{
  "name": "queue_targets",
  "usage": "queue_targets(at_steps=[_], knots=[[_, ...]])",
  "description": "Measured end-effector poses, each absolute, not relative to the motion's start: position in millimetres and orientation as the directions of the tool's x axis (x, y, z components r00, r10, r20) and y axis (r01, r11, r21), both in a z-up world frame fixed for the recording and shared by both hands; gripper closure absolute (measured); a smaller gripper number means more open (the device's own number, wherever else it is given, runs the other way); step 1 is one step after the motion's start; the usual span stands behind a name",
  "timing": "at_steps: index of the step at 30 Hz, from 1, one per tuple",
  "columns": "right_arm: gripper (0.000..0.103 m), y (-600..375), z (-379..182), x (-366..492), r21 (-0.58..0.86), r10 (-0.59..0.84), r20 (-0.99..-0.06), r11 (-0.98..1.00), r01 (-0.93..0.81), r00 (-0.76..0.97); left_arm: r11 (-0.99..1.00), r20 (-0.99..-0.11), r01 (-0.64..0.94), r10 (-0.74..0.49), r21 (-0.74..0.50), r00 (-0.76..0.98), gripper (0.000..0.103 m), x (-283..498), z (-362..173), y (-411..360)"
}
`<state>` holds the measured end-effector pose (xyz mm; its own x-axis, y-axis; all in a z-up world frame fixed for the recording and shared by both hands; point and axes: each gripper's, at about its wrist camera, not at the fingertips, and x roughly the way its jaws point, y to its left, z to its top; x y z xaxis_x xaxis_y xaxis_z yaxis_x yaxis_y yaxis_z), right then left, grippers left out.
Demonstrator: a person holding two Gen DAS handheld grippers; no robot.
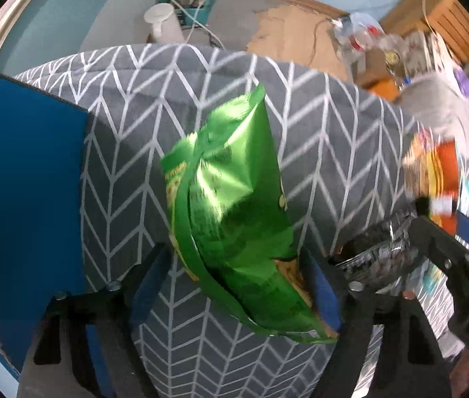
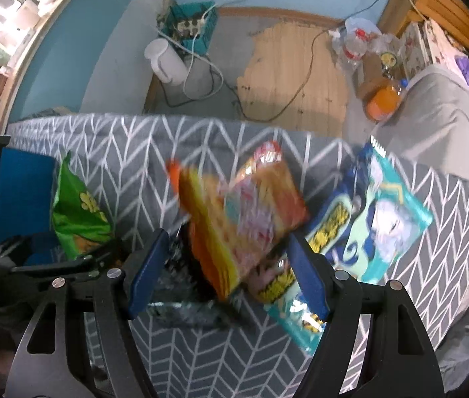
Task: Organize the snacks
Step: 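Grasp the green snack bag with the left gripper while the right grasps a black bag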
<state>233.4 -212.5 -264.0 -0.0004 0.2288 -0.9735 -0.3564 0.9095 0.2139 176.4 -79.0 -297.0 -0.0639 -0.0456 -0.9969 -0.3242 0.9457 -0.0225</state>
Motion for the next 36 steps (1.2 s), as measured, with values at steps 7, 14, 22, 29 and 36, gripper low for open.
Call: queue_targets(at_steps=[7, 14, 22, 29, 36], knots=[[0.028, -216, -277, 204, 0.188, 0.192, -0.981, 0.907, -0.377, -0.028, 0.979, -0.996, -0.204, -0.022, -0.004, -0.086, 0.036, 148, -304, -87], [0.028, -219, -277, 185, 0.168, 0.176, -0.984, 0.91, -0.378, -0.013, 0.987, -0.996, -0.161, -0.019, -0.006, -0.084, 0.038, 126, -302, -82], [0.025, -245, -258, 179, 0.235, 0.238, -0.971, 0.966, -0.103, 0.018, 0.966, -0.995, -0.247, -0.089, -0.076, -0.039, 0.027, 113, -278, -52], [0.024, -257, -271, 167, 0.315, 0.321, -0.947, 0.934, 0.165, -0.01, 0.958, -0.992, -0.268, -0.12, -0.106, -0.039, 0.024, 120, -265, -16], [0.024, -233, -282, 177, 0.253, 0.261, -0.965, 0.93, 0.267, 0.006, 0.958, -0.991, -0.265, -0.125, -0.11, -0.041, 0.023, 133, -270, -28]])
